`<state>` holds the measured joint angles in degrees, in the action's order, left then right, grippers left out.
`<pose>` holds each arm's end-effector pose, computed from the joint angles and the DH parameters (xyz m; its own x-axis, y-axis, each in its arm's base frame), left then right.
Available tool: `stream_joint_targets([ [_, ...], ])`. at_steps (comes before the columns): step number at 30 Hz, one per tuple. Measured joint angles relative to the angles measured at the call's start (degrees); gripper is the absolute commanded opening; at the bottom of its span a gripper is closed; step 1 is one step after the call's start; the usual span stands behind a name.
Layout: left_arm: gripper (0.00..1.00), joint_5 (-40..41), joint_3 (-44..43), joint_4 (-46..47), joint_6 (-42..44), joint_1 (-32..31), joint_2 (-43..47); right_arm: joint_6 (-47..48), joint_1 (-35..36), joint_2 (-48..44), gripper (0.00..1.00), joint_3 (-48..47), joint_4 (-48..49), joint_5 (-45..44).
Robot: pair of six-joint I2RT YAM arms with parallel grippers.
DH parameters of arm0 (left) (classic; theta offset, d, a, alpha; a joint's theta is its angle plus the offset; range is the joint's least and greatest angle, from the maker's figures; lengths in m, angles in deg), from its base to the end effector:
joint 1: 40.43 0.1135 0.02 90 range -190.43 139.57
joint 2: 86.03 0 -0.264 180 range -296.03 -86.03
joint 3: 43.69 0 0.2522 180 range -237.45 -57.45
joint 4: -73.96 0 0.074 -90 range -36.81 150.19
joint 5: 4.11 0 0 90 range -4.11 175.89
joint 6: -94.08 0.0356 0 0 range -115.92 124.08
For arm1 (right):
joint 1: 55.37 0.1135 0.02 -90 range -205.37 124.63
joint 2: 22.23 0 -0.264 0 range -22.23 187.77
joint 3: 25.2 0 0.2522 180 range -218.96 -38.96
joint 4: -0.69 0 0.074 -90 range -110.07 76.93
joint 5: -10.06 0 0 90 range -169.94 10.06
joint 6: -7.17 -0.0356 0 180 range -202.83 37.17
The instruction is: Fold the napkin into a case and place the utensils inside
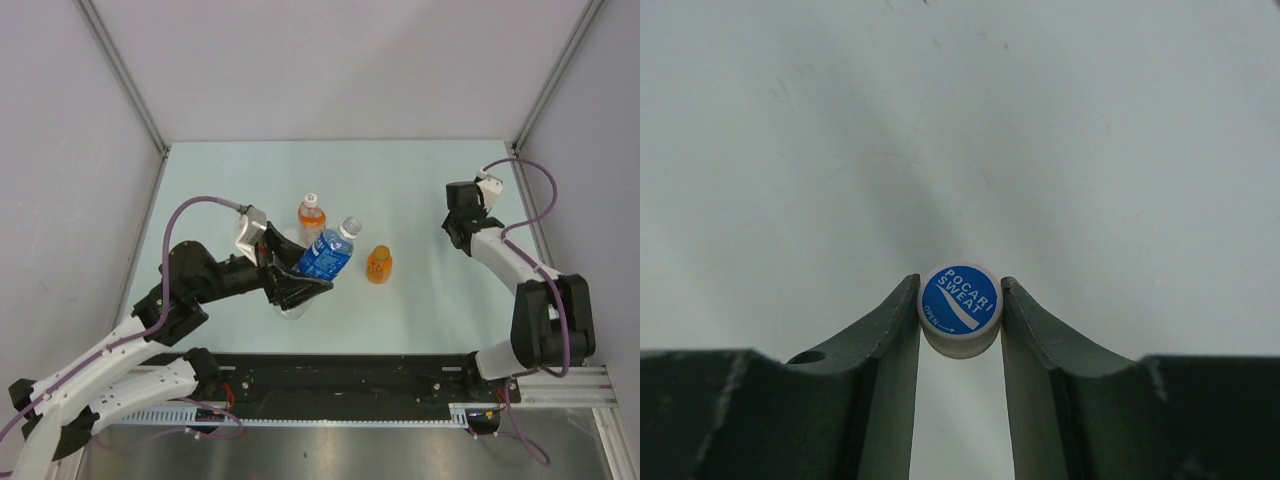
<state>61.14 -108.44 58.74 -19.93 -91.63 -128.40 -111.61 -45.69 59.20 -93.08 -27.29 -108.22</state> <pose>0.0909 -0.1369 0.4007 -0.3225 -0.1885 -0.9276 0.9161 0.1846 -0.3561 0.3032 0.0346 0.2456 -0.4758 0.3489 -0.8074 0.4913 0.8668 0.0851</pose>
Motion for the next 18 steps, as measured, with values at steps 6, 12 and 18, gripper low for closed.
stream_joint_targets([
  [6,0.00,2.14,1.22,-0.59,0.02,-0.02,3.69,-0.39,0.11,9.11,0.00,0.85,3.26,-1.01],
  [12,0.01,2.89,2.21,-0.59,0.00,0.00,4.92,-1.73,0.02,16.22,0.00,-1.18,3.58,0.26],
  [18,0.02,3.58,2.67,-0.81,0.00,0.00,4.11,-2.86,-0.15,20.52,0.00,-5.09,3.06,2.19],
])
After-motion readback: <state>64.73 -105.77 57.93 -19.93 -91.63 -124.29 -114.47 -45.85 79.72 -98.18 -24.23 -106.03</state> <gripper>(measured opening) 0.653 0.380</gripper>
